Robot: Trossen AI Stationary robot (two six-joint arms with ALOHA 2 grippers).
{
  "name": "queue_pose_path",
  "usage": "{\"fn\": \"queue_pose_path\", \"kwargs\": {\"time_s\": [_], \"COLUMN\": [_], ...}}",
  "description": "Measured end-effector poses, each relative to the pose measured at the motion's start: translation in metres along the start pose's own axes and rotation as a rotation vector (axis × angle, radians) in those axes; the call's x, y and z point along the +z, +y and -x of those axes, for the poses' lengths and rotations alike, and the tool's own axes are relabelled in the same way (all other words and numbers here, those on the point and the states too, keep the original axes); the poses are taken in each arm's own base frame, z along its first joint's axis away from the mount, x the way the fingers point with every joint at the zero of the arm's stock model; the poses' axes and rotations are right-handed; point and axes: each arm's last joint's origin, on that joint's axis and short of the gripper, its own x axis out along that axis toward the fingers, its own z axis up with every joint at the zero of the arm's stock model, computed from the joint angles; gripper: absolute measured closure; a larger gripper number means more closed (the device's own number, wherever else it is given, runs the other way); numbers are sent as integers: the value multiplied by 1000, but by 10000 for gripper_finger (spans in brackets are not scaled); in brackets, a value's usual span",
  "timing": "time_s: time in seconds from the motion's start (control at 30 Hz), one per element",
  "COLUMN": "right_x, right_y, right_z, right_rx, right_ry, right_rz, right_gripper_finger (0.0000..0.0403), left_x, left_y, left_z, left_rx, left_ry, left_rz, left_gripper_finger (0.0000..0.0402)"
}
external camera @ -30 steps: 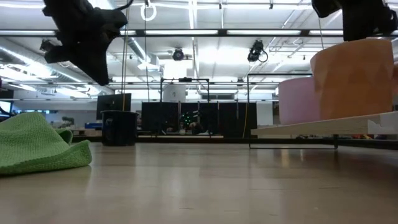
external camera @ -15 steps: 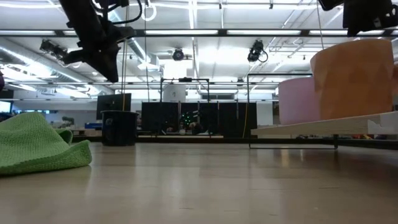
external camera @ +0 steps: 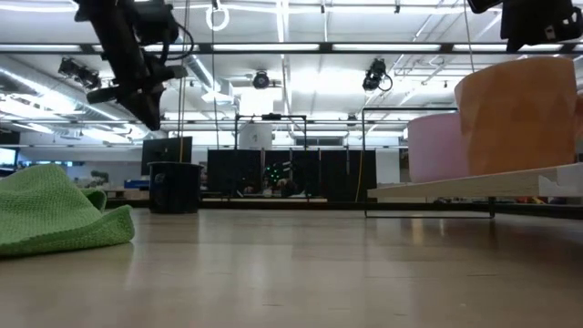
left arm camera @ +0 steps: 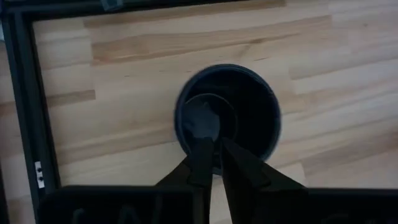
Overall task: Stack small to large cups/mugs on shelf
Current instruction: Put the black mug on the shelf
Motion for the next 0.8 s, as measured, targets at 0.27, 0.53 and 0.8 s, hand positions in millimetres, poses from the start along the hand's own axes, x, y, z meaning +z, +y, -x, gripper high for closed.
{"fn": "queue_pose_path", "kwargs": {"time_s": [0.27, 0.53, 0.8], "right_x": [0, 0, 0], "right_y": [0, 0, 0], "right_z": [0, 0, 0], "right_rx": [0, 2, 3], "right_ry": [0, 1, 1], "right_rz": [-9, -38, -39], "right_gripper_finger": [306, 306, 306], "left_x": [20, 27, 30], "left_y": [22, 30, 27], "left_z": [-29, -54, -69], "left_rx": [11, 41, 25], "left_ry": [126, 220, 244], "left_rz": [23, 13, 14], "left_gripper_finger": [338, 307, 281]}}
